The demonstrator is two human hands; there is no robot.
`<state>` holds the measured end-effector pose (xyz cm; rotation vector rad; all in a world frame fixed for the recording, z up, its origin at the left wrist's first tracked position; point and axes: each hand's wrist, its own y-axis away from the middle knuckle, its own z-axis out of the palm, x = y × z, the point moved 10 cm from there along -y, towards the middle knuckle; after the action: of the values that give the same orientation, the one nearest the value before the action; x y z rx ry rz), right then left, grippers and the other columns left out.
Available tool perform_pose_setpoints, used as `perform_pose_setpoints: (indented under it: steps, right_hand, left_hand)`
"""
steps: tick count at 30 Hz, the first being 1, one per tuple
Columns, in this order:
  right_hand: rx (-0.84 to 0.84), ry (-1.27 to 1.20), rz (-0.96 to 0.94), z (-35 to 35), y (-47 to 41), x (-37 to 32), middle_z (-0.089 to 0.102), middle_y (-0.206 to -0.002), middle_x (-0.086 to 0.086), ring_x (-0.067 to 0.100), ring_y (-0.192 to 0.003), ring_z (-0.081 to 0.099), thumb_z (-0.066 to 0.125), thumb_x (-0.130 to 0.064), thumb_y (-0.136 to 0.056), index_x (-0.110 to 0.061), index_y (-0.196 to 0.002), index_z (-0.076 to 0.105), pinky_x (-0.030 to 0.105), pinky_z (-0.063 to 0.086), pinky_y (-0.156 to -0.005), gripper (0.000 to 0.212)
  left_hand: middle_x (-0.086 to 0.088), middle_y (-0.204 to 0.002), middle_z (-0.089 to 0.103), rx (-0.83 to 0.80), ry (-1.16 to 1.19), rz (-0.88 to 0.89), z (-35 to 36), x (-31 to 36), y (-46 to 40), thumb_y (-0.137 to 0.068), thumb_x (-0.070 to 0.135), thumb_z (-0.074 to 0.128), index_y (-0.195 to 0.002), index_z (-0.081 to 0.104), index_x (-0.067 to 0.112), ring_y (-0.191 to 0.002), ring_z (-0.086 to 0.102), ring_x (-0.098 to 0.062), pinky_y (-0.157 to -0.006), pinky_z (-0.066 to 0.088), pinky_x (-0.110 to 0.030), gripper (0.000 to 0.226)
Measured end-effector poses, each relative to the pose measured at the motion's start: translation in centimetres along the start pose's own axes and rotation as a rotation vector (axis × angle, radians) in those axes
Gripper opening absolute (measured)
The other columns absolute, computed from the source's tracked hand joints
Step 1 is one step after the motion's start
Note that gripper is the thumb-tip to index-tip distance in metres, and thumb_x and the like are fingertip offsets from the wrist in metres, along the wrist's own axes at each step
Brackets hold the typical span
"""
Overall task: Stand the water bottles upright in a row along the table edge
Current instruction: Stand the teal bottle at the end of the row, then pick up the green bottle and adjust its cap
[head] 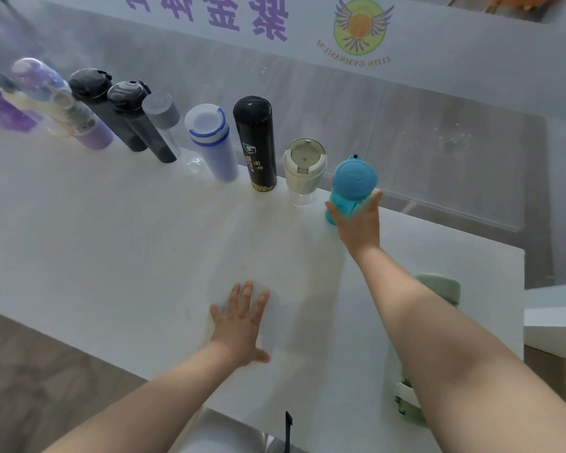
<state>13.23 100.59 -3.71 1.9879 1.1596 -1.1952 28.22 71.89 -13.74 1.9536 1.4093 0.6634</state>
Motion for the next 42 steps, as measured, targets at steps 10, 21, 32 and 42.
perform_pose_setpoints:
  steps: [10,21,32,42]
  right_hand:
    - [-0.102,0.064,0.081,0.9,-0.5,1.0,0.042,-0.13,0.008,0.024,-0.118,0.046,0.08,-0.039,-0.072,-0.01,-0.13,0.027,0.043,0.043,-0.101,0.083]
    - [-0.216,0.262,0.058,-5.2,7.7,3.2,0.044,-0.134,0.003,0.019,-0.121,0.044,0.059,-0.017,-0.088,-0.025,-0.139,0.028,0.034,0.038,-0.1,0.061]
    - [-0.313,0.623,-0.219,-13.2,19.1,4.4,0.06,-0.123,0.011,0.033,-0.122,0.05,0.053,0.018,-0.076,-0.009,-0.115,0.066,0.042,0.038,-0.105,0.049]
    - [-0.679,1.07,-0.418,-15.6,22.3,7.7,0.021,-0.158,-0.001,0.025,-0.147,0.017,0.044,0.017,-0.071,-0.029,-0.147,0.036,0.035,0.018,-0.116,0.089]
  left_hand:
    - [-0.006,-0.155,-0.038,0.005,0.023,0.001,0.2,-0.2,-0.2,-0.069,0.063,0.072,-0.149,-0.024,0.031,-0.143,-0.032,-0.029,-0.111,0.004,-0.07,0.129]
    - [-0.002,-0.155,-0.038,0.028,0.058,-0.002,0.0,-0.4,-0.3,-0.066,0.063,0.075,-0.148,-0.024,0.036,-0.144,-0.031,-0.027,-0.112,0.006,-0.068,0.131]
    - [0.0,-0.158,-0.032,0.072,0.052,-0.006,-0.7,-0.6,0.0,-0.062,0.066,0.076,-0.15,-0.019,0.038,-0.147,-0.025,-0.025,-0.112,0.012,-0.066,0.132]
    - [0.002,-0.158,-0.03,0.094,0.047,0.003,-0.8,-0.6,0.1,-0.061,0.068,0.075,-0.15,-0.017,0.039,-0.148,-0.023,-0.023,-0.112,0.014,-0.066,0.131]
